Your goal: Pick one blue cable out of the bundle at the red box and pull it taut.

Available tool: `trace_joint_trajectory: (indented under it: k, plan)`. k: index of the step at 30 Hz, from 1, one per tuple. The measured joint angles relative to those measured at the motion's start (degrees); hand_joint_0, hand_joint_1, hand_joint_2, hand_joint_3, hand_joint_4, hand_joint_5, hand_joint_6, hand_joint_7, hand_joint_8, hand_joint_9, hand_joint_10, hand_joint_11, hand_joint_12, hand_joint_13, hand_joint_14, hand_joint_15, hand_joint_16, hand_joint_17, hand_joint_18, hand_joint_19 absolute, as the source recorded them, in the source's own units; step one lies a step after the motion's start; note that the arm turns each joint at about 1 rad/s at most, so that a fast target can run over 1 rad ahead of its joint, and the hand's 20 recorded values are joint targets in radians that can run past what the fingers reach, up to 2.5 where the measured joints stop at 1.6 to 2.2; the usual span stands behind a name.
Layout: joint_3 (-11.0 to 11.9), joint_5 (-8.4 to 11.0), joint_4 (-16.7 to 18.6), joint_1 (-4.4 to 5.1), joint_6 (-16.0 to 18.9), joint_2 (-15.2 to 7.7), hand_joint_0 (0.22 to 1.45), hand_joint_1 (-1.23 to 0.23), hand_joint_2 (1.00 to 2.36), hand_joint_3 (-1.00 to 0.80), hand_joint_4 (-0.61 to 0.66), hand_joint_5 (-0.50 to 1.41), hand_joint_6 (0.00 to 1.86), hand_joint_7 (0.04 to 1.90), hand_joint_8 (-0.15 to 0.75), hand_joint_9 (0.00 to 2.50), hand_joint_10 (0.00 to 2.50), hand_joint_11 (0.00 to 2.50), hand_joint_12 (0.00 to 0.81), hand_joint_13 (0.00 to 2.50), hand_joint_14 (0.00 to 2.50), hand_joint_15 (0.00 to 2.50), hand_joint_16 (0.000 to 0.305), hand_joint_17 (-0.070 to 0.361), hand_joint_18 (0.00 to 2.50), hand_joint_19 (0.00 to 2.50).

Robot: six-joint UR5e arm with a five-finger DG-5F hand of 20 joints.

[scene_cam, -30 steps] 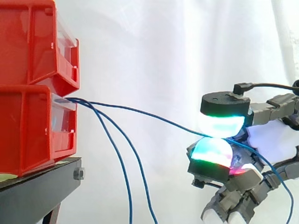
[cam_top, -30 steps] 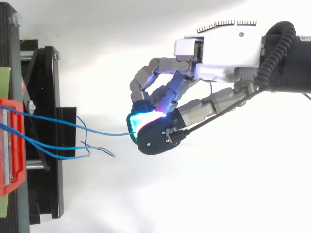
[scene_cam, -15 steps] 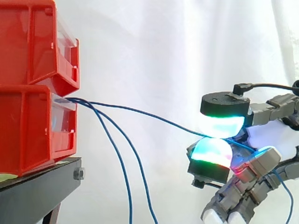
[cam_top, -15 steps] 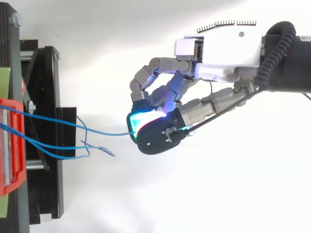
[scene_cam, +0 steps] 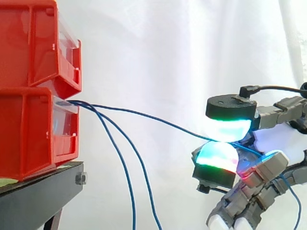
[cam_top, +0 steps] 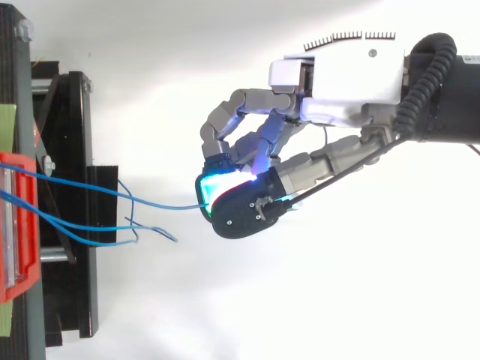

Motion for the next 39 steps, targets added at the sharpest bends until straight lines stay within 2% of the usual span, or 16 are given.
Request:
trace_joint_trajectory:
  k: [39]
  plan:
    - [0.0,0.00,0.0,-0.01,0.0,0.0,0.65,-0.79,1.02,-0.11,0.00,-0.15,0.93,1.09,0.340,1.07,0.40,1.37,0.312,0.66,0.02,0.40,0.053,0.119,0.62,0.34]
